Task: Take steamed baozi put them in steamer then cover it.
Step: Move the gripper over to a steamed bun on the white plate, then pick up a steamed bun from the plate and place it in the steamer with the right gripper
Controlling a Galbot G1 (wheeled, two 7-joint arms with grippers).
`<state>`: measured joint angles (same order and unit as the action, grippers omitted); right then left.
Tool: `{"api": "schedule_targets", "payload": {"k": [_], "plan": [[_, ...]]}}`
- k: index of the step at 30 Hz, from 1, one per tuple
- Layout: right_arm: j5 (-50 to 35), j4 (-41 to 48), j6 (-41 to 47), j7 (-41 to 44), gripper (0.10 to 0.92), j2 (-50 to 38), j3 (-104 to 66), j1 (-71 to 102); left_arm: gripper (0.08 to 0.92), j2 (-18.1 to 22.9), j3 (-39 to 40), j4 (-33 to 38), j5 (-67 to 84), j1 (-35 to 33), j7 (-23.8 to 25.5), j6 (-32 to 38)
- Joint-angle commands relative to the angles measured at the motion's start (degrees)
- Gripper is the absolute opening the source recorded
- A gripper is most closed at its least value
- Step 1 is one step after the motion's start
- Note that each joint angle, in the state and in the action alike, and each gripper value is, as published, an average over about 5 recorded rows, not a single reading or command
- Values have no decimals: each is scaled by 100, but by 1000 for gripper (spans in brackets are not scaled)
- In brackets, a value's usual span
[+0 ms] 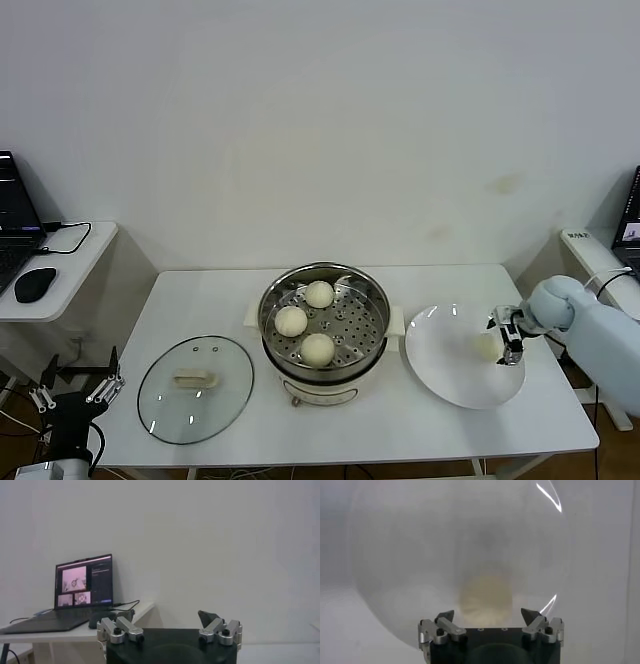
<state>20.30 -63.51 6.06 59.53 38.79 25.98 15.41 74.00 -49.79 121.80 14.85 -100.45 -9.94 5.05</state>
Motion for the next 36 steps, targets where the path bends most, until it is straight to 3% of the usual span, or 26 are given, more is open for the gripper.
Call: {"api": "schedule_targets", "payload": {"k": [1, 9, 16, 24, 31, 36], "plan": [[109, 280, -7, -26, 786, 256, -39, 18, 823, -3, 8, -56, 4, 31, -3, -2], [-135, 121, 50, 64, 654, 111, 128, -219, 823, -37, 10, -106, 21, 91, -8, -5], [-894, -781, 475, 250, 637, -492, 935, -1053, 823, -82, 27, -101, 26, 127, -4, -17], [-2081, -1890, 1109, 331, 644, -937, 2501, -3181, 823, -87, 151, -117, 18, 196, -3, -19], [-3239, -2602, 1682, 182, 648, -371, 4033, -5347, 823, -88, 189, -104, 25, 230, -1, -11], [-3942, -2751, 2175, -85, 653, 493, 4506, -5848, 823, -52, 187, -93, 35, 207, 0, 15]]}}
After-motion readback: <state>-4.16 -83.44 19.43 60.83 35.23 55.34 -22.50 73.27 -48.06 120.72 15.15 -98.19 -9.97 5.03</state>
